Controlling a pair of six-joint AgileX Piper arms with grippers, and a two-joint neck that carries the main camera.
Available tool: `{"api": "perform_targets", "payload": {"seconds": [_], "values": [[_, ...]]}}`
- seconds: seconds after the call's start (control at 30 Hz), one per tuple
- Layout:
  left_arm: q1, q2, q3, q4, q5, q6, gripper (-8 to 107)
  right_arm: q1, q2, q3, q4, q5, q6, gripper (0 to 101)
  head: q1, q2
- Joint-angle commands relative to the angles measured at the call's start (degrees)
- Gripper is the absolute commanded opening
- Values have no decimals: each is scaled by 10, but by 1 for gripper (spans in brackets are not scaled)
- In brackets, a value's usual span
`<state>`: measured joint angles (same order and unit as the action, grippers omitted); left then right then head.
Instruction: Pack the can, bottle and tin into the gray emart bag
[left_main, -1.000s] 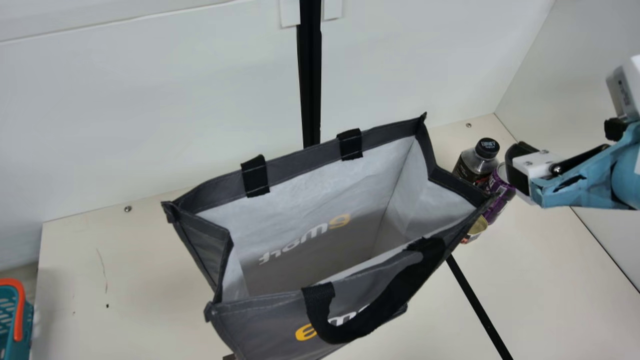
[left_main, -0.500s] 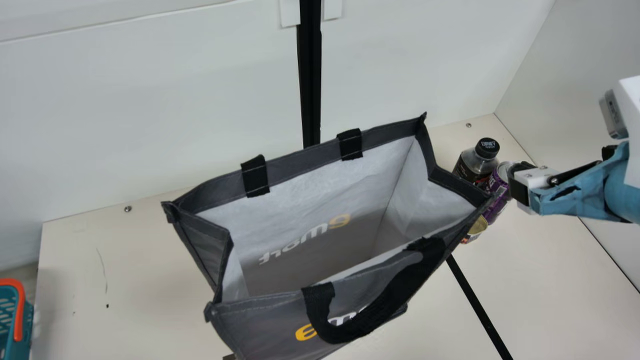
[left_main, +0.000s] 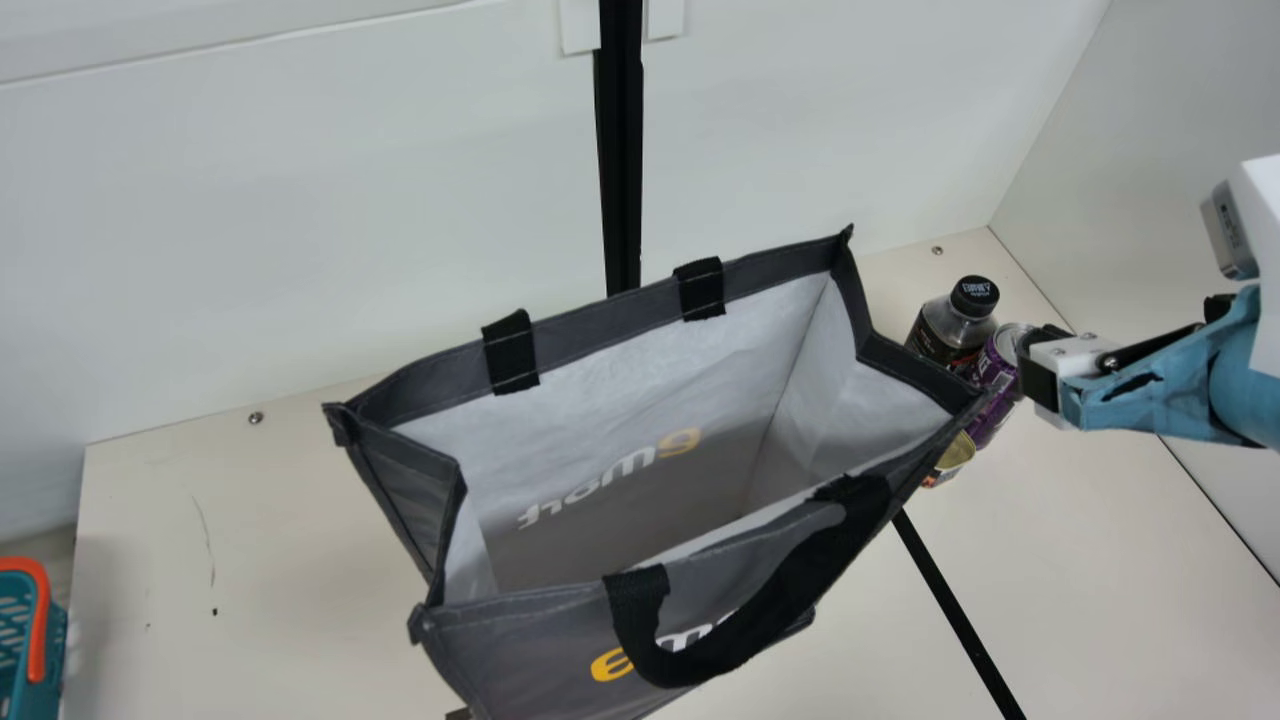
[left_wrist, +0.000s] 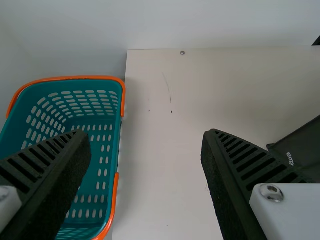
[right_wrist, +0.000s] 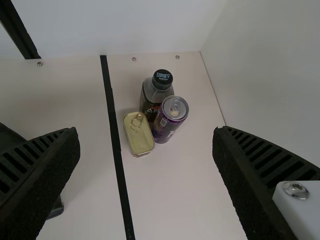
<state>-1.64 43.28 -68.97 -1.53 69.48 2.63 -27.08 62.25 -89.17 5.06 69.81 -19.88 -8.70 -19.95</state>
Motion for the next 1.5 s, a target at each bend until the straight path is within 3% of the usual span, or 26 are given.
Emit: {"api": "perform_targets", "payload": {"seconds": [0.0, 0.77, 1.47], "values": [[0, 0, 0, 0, 0, 0, 90, 0, 0, 0, 0, 0, 0, 91, -13, 0], [-13, 9, -8, 4, -3, -4, 90, 0, 0, 0, 0, 0, 0, 91, -13, 0], [-78, 82, -101, 17, -27, -38, 90, 0, 0, 0, 0, 0, 0, 91, -13, 0]]}}
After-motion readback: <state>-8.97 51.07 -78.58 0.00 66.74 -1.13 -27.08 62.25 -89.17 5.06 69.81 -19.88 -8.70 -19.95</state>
